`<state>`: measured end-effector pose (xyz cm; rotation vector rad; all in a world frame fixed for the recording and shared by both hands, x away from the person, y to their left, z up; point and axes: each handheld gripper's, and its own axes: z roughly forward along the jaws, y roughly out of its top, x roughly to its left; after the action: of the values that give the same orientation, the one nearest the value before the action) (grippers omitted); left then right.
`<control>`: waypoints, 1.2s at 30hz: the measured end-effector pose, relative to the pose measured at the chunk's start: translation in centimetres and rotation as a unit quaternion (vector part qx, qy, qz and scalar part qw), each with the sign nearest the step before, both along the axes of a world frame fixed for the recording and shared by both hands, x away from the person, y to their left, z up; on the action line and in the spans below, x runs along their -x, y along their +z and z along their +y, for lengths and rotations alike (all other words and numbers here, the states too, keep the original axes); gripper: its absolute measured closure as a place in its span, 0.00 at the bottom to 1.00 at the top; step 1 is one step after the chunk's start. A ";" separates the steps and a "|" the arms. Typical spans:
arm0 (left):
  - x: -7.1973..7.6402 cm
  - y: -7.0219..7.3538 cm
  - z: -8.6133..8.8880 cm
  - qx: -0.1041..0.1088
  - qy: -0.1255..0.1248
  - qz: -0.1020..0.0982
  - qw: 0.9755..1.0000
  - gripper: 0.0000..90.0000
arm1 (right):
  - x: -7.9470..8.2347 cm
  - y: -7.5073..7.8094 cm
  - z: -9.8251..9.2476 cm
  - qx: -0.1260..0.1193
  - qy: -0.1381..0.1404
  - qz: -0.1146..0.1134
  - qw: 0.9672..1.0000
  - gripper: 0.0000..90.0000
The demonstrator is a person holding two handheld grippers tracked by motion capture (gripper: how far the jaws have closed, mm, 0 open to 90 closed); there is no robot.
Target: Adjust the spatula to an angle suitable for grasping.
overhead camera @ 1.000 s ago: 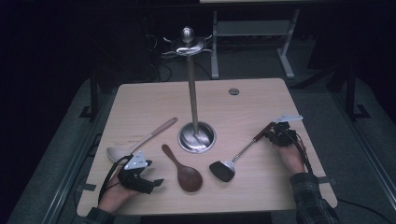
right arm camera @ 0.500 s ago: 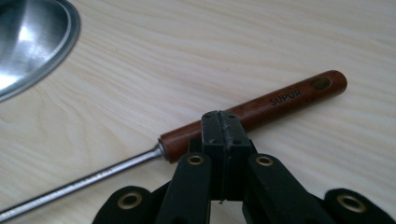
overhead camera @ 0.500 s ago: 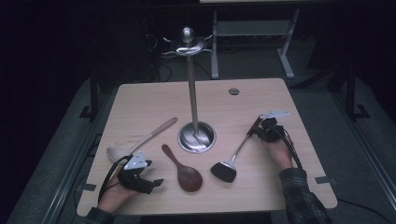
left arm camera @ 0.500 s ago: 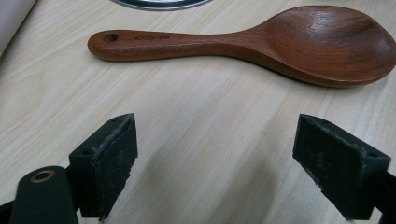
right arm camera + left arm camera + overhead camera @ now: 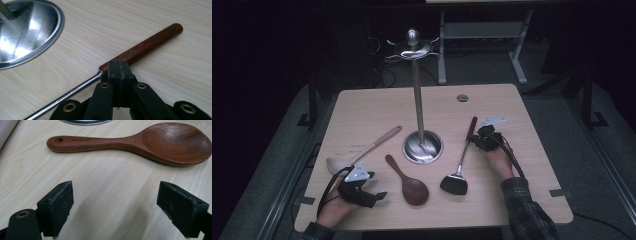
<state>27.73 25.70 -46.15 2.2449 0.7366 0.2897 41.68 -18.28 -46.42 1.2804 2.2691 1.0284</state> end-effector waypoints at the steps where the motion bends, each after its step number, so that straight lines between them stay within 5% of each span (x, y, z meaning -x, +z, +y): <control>1: 0.0 0.0 0.0 -0.001 0.000 0.000 1.000 0.15 | 0.0 -0.1 0.1 0.002 0.006 -0.001 1.000 1.00; 14: 0.0 0.0 0.0 -0.003 -0.003 -0.001 1.000 0.15 | 0.7 0.2 1.5 -0.007 0.043 -0.003 0.999 1.00; 23: 0.0 0.0 0.0 -0.001 0.000 0.000 1.000 0.15 | 4.3 2.0 4.0 0.006 0.114 0.022 0.993 1.00; 36: 0.0 0.0 0.0 -0.003 -0.001 0.004 1.000 0.15 | 5.7 1.2 5.6 0.026 0.126 0.057 0.990 1.00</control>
<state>27.75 25.70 -46.19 2.2534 0.7386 0.2817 35.99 -12.68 -45.21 1.0771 2.5777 0.9924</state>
